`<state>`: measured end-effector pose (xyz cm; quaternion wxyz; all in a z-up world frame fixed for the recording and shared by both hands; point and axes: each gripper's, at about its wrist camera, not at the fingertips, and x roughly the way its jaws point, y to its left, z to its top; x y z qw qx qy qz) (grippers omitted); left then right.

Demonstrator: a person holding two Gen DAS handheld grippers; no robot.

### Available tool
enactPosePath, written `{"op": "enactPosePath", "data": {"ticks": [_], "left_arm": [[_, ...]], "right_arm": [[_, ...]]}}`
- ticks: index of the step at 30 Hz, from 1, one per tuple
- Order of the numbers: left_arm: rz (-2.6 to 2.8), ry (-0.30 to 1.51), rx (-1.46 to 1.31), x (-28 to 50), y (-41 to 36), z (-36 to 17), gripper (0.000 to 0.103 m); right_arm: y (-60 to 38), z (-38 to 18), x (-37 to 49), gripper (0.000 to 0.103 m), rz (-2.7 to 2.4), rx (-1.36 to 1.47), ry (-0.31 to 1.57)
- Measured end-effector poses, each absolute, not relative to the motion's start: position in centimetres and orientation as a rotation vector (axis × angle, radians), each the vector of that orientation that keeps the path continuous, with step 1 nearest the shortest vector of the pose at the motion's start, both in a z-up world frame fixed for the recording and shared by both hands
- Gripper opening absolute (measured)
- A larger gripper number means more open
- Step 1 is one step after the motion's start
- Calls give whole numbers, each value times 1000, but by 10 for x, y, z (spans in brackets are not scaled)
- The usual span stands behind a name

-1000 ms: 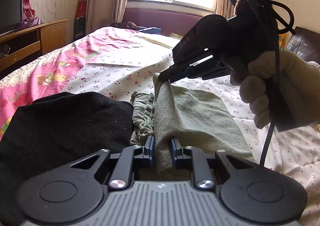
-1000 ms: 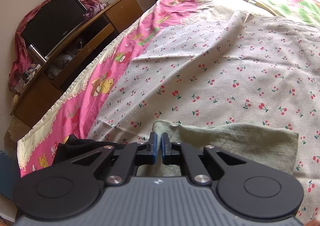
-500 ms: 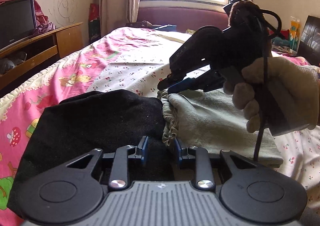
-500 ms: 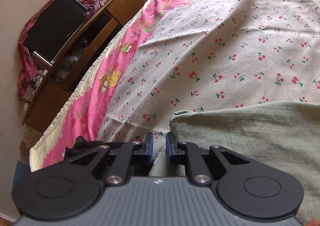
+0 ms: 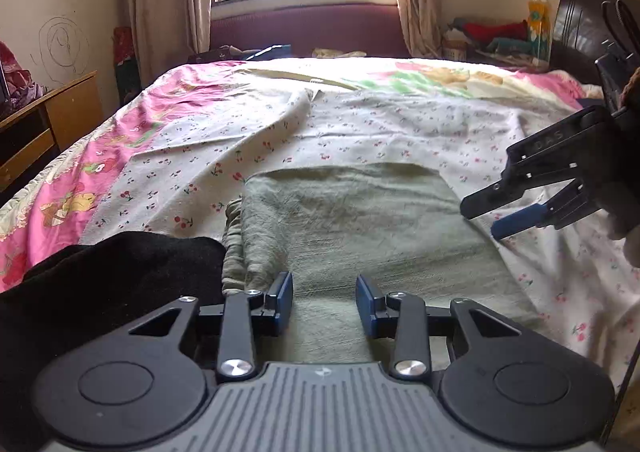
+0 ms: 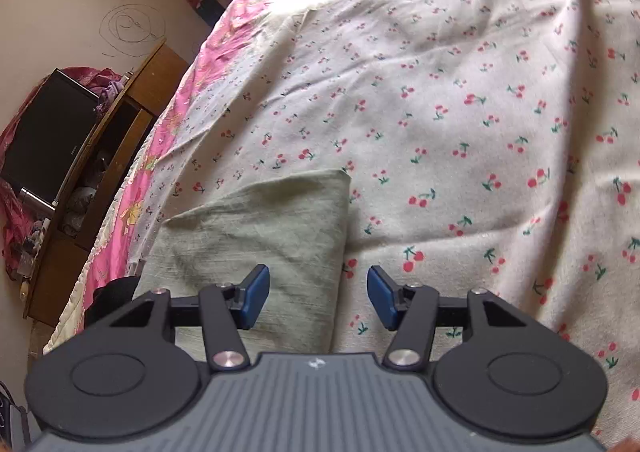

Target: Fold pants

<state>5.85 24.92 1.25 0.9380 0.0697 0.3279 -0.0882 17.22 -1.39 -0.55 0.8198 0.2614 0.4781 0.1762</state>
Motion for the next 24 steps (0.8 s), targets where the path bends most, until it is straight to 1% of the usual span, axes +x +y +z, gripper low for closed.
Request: {"op": "enactPosePath", "data": {"ticks": [2,5,7,9,11,15,17,19,21,23,24], "left_arm": [[-207,682,176,64,253,12,46],[-162,662,273,67,248,23,46],[-147,682,305,74,250,24,46],[-137,727,319,81,254,16,48],[-149,737,312,87,255,10,48],[-123,729,305,94,256,23,48],[-123,763,279,103,262,24,49],[-134,800,255,115,265,22,51],[-128,813,245,126,264,20,58],[-119,823,231,136,263,18,61],[-118,831,224,140,263,17,64]], "right_arm": [[-23,-24,169,56,395,646,1045],[-23,-26,168,56,457,704,1025],[-19,-26,169,56,516,736,1031],[-10,-30,171,59,534,717,1043],[-1,-42,176,60,562,732,1059],[0,-36,174,61,604,793,1035],[-5,-38,169,61,637,802,1018],[-4,-47,173,59,628,801,1049],[-1,-50,177,61,629,832,1045],[7,-47,181,62,638,820,1043],[10,-44,182,64,647,804,1042]]}}
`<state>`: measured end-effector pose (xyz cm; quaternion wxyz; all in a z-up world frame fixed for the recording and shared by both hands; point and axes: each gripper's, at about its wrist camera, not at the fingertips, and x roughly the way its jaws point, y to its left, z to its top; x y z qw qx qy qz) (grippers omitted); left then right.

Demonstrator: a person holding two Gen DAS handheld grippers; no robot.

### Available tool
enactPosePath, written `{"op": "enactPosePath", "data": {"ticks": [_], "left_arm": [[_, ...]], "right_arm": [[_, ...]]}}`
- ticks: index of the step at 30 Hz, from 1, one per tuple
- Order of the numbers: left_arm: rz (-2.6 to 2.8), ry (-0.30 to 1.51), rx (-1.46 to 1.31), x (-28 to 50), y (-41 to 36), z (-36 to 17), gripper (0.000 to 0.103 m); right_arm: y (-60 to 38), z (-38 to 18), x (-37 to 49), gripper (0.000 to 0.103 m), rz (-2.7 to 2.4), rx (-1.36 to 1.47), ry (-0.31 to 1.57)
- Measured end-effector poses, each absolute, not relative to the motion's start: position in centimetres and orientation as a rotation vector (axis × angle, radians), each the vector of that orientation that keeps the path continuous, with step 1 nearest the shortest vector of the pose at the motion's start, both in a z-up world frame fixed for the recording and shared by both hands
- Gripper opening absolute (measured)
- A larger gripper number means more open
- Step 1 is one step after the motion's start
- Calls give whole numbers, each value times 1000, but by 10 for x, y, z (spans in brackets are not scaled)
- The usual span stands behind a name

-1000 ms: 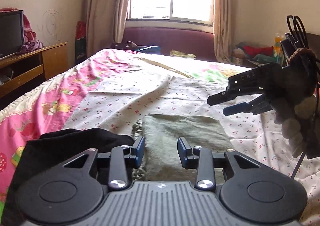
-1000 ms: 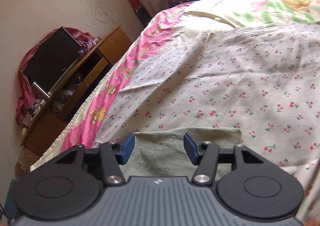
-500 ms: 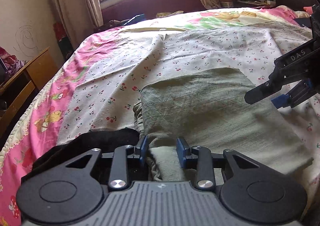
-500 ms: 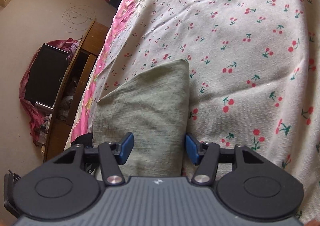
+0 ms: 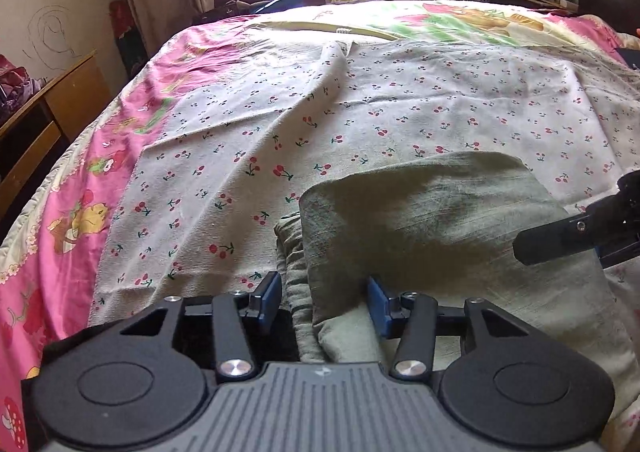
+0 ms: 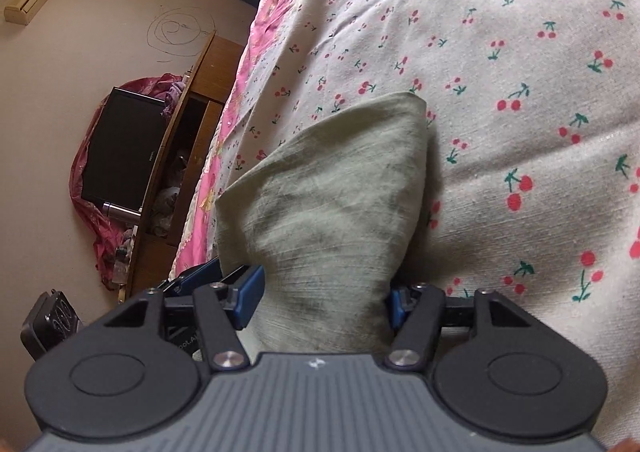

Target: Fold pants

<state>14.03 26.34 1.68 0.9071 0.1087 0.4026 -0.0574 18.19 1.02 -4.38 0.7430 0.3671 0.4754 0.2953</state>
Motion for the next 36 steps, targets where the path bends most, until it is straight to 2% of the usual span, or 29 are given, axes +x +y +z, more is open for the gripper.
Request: {"op": "enactPosePath", "data": {"ticks": [1,3,4,8,9,10,11,13,15,17,22,26,28,30,32,36], "left_arm": [[-113,851,220,145,265,14,67],[-116,912,203,156,270,7,82],[-121,937,171,162,275,5,84],[-153,1001,12,180,293,-2,85],[-161,1000,11,178,292,-2,80],[-170,997,10,175,290,-1,76],[-179,995,-13,172,289,2,64],[-183,980,-41,166,288,8,59],[-216,967,-95,162,288,15,45],[-252,965,-139,158,281,22,42],[-423,930,-232,140,240,37,38],[-558,944,-286,127,193,23,38],[-551,958,-190,124,158,5,38],[-516,952,-132,123,140,-7,44],[-495,949,-141,120,139,-1,45],[-376,892,-50,96,153,28,60]], "right_arm": [[13,-41,182,66,661,787,1036],[14,-38,180,66,679,744,1026],[13,-38,180,65,682,740,1024],[16,-46,186,59,647,772,1034],[20,-46,187,49,637,766,1038],[24,-45,188,30,626,748,1051],[27,-45,190,21,629,741,1070],[25,-42,189,15,658,788,1077],[17,-30,184,13,692,791,1036],[6,-13,178,12,703,779,1002],[-50,28,158,12,673,750,950],[-113,41,123,12,549,756,965],[-137,34,107,13,470,739,980],[-152,18,98,17,356,701,1022],[-158,1,95,23,287,658,1070],[-170,12,82,30,280,633,981]]}}
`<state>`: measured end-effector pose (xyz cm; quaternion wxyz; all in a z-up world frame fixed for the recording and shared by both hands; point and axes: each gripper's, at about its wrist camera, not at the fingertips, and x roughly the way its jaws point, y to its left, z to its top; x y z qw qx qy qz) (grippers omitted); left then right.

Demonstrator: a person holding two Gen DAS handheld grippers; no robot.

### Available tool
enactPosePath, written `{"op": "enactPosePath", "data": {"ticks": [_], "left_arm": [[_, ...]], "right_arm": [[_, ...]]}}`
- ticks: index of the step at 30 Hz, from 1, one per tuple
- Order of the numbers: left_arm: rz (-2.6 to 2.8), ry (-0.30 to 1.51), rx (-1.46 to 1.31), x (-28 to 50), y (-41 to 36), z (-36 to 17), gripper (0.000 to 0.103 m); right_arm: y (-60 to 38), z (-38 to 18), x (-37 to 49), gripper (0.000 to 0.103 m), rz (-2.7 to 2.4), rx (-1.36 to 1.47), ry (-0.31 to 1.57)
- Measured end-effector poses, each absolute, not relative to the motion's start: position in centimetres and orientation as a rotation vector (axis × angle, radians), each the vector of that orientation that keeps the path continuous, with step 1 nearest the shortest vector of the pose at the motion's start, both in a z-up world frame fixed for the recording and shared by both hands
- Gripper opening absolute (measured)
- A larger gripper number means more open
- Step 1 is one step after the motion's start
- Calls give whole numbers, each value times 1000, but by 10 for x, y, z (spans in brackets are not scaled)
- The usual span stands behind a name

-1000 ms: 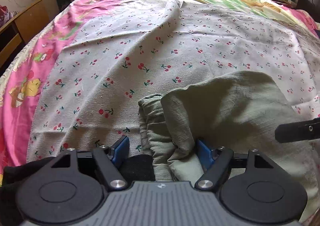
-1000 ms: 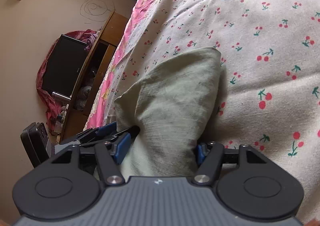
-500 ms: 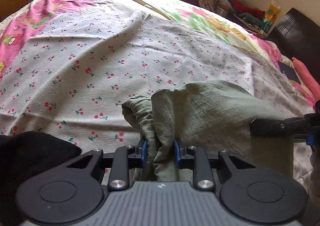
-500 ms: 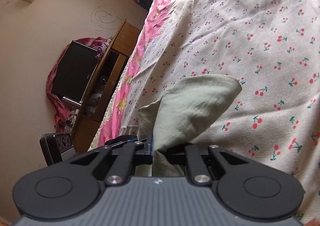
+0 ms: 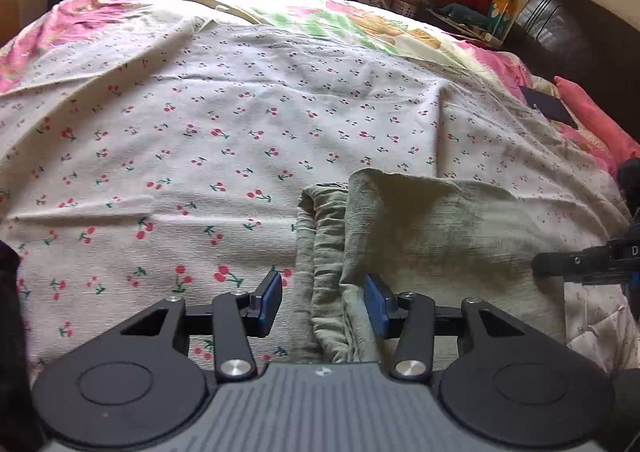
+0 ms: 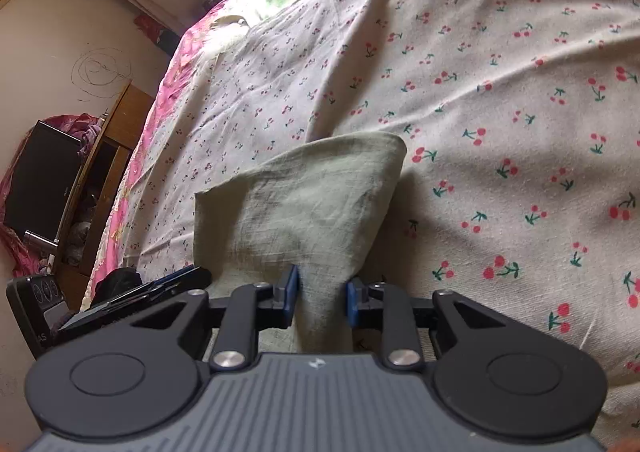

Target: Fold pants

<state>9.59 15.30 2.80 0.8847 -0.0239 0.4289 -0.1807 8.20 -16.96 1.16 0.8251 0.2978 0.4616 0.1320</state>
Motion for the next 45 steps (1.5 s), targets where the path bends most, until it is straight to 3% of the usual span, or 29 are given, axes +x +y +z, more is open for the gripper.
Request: {"op": "enactPosePath", "data": {"ticks": [6,8,9,11,16,17,18,19,20,21,24,33,37,39,42,45], "left_arm": [[-348,820,7,40,157,47,66],[-371,817,-12,27,149,43,66],[-388,815,-21,21,142,40,67],[-404,815,-30,15,134,35,70],[-328,831,-22,14,130,16,75],[-329,833,-40,16,133,15,74],[-337,831,-63,17,138,15,65],[-352,829,-81,18,141,15,57],[-360,825,-92,18,144,16,42],[-363,816,-96,18,147,17,36],[-407,785,-133,13,154,23,28],[-374,743,-220,17,184,31,26],[-322,880,-171,27,186,1,27],[-325,892,-160,20,187,0,30],[-306,867,-142,9,193,9,38],[-250,826,-94,3,198,23,38]], "right_arm": [[-151,67,66,35,204,284,799],[-131,77,73,52,280,270,772],[-117,78,81,67,316,265,781],[-84,67,105,70,368,287,845],[-28,35,143,69,370,335,987],[-18,31,146,67,354,306,988],[-11,29,150,64,327,265,986],[-4,24,153,48,287,215,993],[-2,21,155,34,262,192,1009],[-4,18,156,16,257,198,1024],[-17,32,151,6,271,261,1012],[4,59,161,5,305,306,944],[27,10,183,16,295,275,1053],[32,-9,182,14,332,301,1097],[29,7,170,18,352,300,1050],[4,44,148,28,385,341,939]]}}
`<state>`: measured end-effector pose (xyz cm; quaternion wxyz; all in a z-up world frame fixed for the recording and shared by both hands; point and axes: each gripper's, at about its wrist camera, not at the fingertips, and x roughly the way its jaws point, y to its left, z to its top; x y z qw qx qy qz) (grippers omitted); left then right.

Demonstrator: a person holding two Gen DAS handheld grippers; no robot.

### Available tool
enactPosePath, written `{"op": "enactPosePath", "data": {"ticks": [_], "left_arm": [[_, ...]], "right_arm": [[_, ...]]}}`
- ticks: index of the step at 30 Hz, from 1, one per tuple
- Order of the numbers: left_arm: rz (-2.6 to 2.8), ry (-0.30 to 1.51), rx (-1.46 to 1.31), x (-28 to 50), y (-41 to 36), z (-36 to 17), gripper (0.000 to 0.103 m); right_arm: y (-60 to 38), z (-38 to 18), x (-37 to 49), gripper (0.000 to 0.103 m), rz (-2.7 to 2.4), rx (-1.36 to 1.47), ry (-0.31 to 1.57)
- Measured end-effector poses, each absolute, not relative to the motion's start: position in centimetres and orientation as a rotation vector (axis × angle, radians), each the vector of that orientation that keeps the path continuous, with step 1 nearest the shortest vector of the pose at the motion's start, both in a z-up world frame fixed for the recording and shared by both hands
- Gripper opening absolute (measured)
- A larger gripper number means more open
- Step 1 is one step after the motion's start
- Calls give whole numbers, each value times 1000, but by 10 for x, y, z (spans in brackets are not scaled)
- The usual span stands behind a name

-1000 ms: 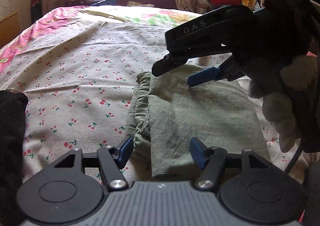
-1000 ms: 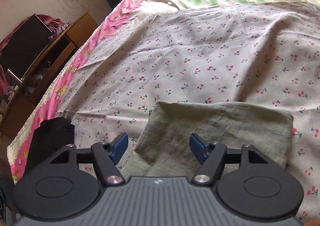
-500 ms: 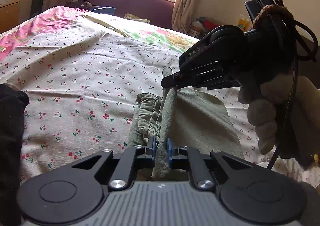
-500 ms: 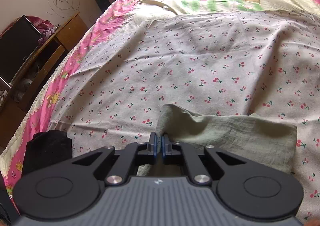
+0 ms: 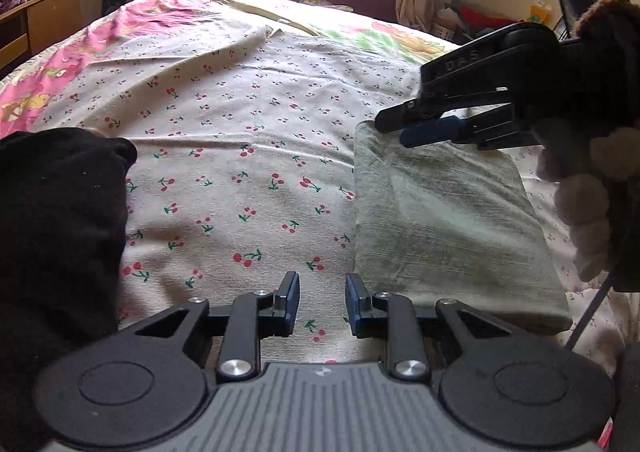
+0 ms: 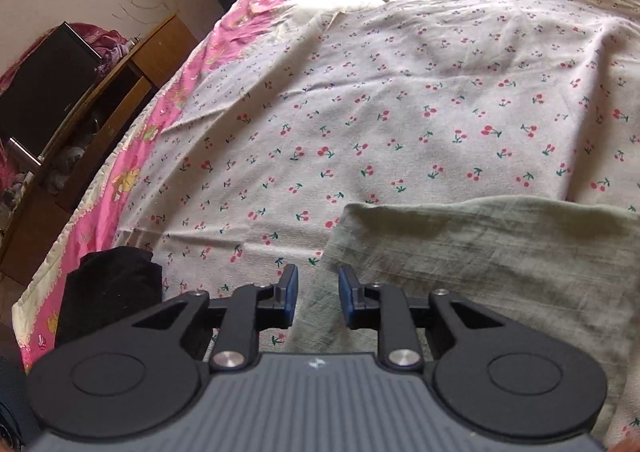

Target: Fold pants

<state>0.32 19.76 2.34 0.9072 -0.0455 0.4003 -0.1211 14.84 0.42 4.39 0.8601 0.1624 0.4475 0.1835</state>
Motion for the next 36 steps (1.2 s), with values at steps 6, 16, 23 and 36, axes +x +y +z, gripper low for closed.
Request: {"op": "enactPosePath", "data": {"ticks": [6,16,23,36], "left_arm": [[-291,742,-72,13,172,43,40],[-322,906,29,45,133,25,49],[-226,974,83,34,116,11,54],[-196,1024,272,43,87,11,59]], "right_arm": [[-52,66,110,41,272,264,789],[-116,15,101,35,138,459,850],[-128,5,105,34,150,459,848],[-152,-9,168,34,162,569,843]]}}
